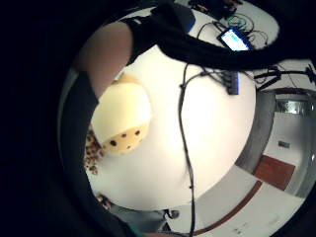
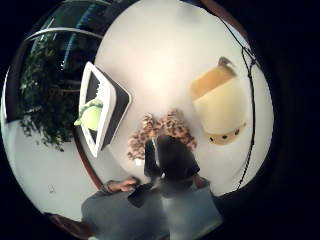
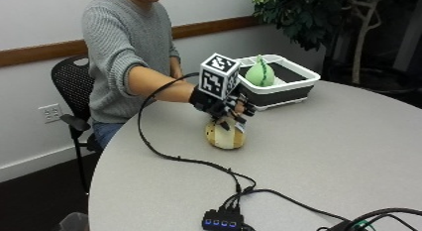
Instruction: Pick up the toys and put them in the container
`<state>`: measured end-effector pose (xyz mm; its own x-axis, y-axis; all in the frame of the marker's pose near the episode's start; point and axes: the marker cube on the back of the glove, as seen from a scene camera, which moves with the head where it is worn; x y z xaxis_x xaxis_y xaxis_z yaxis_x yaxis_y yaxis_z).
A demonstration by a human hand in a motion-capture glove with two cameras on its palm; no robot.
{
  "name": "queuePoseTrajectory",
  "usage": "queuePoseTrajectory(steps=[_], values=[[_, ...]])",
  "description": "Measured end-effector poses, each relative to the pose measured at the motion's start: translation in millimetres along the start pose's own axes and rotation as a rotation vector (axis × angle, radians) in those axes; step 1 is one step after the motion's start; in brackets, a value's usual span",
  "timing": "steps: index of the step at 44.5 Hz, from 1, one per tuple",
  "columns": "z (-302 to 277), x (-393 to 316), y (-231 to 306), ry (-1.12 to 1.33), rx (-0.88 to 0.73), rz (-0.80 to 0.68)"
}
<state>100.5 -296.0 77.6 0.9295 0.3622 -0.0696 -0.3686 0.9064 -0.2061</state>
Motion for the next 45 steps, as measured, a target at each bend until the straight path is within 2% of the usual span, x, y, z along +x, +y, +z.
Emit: queuePoseTrajectory(steps=[8,19,24,30,37,45], values=[[67.0,4.4,-13.9,-0.012,-0.135,0.041],[87.8,8.7,-15.2,-0.002,-0.081,0.068],[87.1,9.9,-16.9,0.027,-0.007,0.069],[82.5,12.3,-21.0,0.004,0.121,0.076],[66.5,14.9,-25.9,-0.036,0.148,0.062],[-7.0,-2.0,-23.9,-0.074,0.272,-0.016]])
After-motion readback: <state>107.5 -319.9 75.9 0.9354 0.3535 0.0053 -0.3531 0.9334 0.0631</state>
